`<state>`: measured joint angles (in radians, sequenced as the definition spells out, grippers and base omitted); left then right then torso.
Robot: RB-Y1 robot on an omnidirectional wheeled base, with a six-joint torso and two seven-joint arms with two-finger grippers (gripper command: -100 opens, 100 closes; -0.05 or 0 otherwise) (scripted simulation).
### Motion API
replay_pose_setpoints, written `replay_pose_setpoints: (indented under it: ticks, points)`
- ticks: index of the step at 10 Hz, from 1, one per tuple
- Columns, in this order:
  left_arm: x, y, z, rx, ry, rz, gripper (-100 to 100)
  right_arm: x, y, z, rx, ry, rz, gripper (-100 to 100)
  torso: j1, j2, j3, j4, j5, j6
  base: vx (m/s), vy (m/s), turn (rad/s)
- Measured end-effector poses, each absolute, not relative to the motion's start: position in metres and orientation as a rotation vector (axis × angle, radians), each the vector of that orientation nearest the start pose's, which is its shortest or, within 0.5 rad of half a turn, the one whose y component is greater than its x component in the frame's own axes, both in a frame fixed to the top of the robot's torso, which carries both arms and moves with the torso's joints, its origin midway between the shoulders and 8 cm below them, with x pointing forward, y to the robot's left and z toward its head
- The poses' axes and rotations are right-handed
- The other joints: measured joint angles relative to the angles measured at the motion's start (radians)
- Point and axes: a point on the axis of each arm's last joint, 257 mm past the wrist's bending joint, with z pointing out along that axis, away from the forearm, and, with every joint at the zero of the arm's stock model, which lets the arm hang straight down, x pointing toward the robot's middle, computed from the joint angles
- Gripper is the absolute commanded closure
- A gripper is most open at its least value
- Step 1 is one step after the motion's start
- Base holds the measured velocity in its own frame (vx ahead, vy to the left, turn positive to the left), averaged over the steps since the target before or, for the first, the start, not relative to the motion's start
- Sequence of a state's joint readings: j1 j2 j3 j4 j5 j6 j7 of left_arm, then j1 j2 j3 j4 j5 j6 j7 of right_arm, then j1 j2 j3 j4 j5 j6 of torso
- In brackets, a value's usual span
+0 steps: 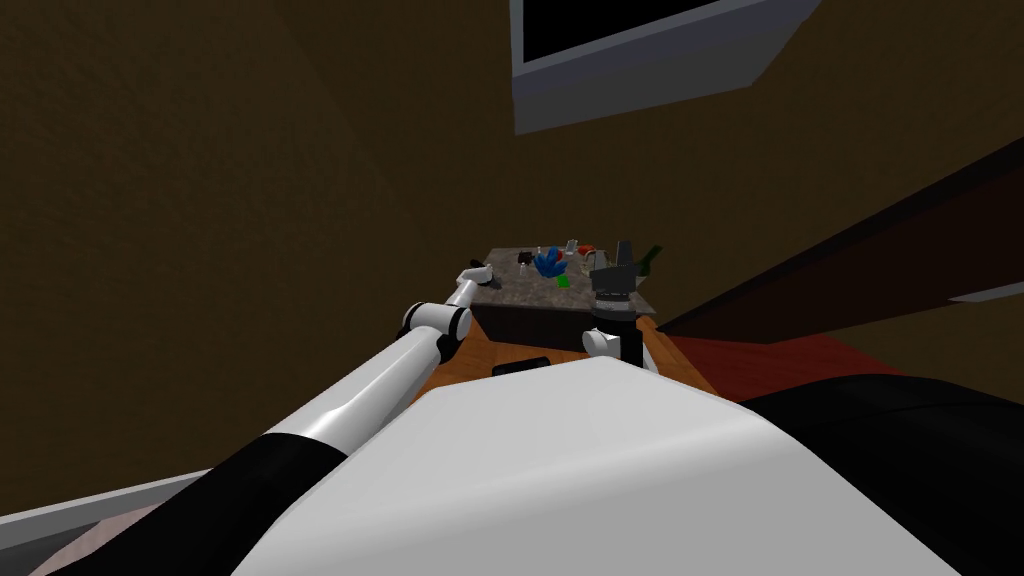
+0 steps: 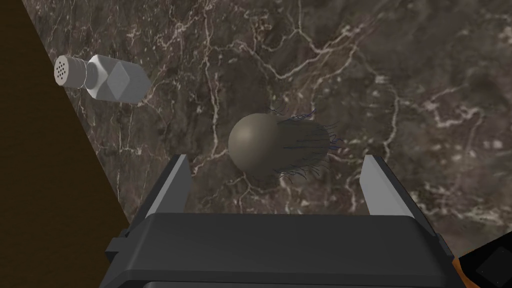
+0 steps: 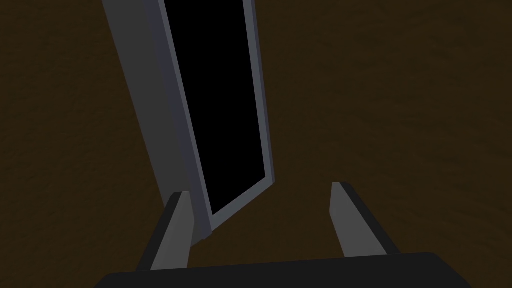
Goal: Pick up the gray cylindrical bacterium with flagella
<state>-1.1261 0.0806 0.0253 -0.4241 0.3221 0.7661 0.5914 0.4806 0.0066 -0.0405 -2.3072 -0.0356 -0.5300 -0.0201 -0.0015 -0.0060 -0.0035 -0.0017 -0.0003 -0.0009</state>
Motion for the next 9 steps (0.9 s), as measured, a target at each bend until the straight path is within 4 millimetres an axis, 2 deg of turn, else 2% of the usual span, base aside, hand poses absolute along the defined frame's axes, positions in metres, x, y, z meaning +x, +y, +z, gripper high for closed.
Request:
replay_pose_setpoints:
  ticks: [1, 5, 6, 7, 8, 9]
  points:
    - [0.6624, 0.0761, -0.2710, -2.351, 1.511, -1.034, 100, 0.3306, -0.2927, 0.0489, 0.624, 0.524, 1.326, 0, 0.001, 0.002, 0.001, 0.000, 0.000, 0.000, 0.000, 0.000, 0.000]
    - [0.6620, 0.0758, -0.2714, -2.353, 1.511, -1.034, 100, 0.3306, -0.2927, 0.0489, 0.624, 0.524, 1.326, 0, 0.002, 0.006, 0.003, 0.001, 0.000, 0.000, 0.000, 0.000, 0.000]
    - [0.6621, 0.0759, -0.2714, -2.353, 1.511, -1.033, 0, 0.3306, -0.2927, 0.0489, 0.624, 0.524, 1.326, 0, 0.002, 0.006, 0.003, 0.002, 0.000, 0.000, 0.000, 0.000, 0.000]
    - [0.6621, 0.0759, -0.2714, -2.352, 1.511, -1.033, 100, 0.3306, -0.2927, 0.0489, 0.624, 0.524, 1.326, 0, 0.002, 0.006, 0.003, 0.002, 0.000, 0.000, -0.072, 0.032, 0.025]
    - [0.6640, 0.0744, -0.2651, -2.349, 1.512, -1.037, 100, 0.3306, -0.2926, 0.0489, 0.624, 0.524, 1.326, 0, 0.004, 0.010, 0.006, 0.002, 0.000, 0.000, -0.044, 0.021, 0.002]
    - [0.6640, 0.0744, -0.2645, -2.350, 1.513, -1.035, 0, 0.3306, -0.2927, 0.0489, 0.624, 0.524, 1.326, 0, 0.003, 0.009, 0.006, 0.002, 0.001, 0.000, -0.006, 0.003, 0.000]
